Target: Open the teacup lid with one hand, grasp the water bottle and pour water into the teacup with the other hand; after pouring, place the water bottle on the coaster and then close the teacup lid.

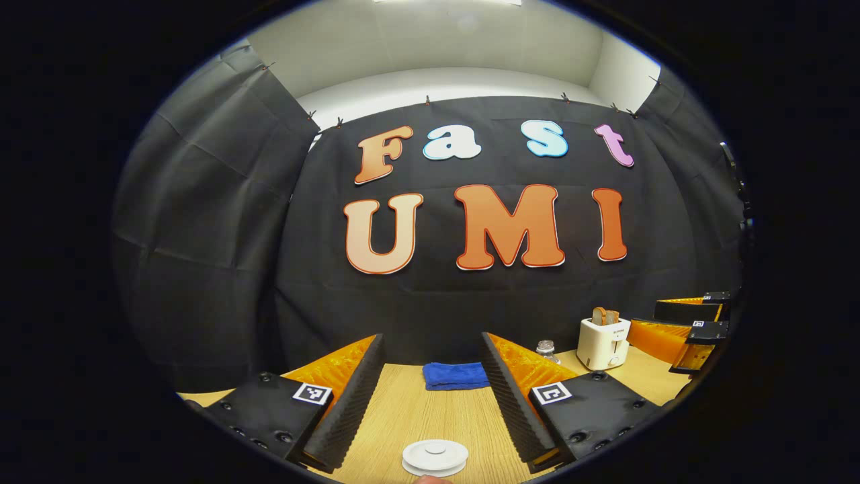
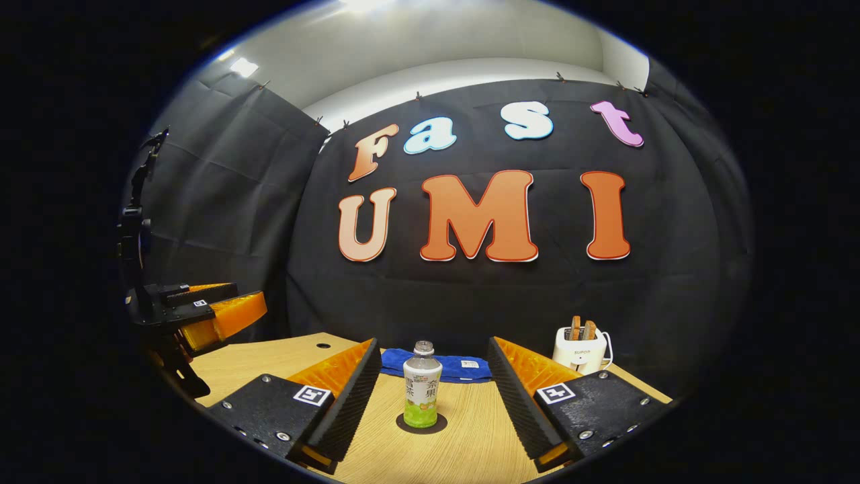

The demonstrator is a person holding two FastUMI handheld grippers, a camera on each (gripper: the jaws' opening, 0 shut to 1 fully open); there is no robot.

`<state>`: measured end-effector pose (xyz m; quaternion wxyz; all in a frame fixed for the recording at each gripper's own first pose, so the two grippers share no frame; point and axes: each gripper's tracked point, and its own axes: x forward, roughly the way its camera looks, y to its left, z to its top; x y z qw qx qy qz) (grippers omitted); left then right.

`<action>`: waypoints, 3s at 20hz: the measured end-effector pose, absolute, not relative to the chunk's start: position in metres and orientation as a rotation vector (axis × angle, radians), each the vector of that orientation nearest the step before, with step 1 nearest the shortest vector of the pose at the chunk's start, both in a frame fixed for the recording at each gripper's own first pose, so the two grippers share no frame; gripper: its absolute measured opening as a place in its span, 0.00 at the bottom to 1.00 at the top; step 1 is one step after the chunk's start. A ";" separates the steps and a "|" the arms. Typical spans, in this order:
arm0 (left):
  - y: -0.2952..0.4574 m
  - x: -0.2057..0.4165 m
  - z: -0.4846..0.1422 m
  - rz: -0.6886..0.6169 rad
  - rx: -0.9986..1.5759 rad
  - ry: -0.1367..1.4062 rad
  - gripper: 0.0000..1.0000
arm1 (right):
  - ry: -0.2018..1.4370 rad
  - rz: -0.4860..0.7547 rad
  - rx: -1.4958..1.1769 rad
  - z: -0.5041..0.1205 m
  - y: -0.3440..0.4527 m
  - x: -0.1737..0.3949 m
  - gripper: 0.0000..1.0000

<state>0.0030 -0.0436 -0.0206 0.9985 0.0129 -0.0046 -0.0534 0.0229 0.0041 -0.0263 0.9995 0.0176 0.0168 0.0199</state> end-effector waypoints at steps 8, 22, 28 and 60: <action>-0.041 0.003 -0.018 -0.103 0.035 -0.016 0.93 | 0.029 0.051 0.019 -0.022 0.009 0.025 0.95; -0.033 0.009 -0.021 -0.078 0.034 -0.008 0.93 | 0.037 0.027 0.024 -0.023 -0.001 0.028 0.95; -0.030 0.011 -0.028 -0.071 0.025 0.012 0.93 | 0.045 0.024 0.024 -0.028 -0.002 0.029 0.95; -0.024 0.005 -0.038 -0.054 0.005 0.036 0.94 | 0.050 0.012 0.034 -0.029 -0.006 0.021 0.95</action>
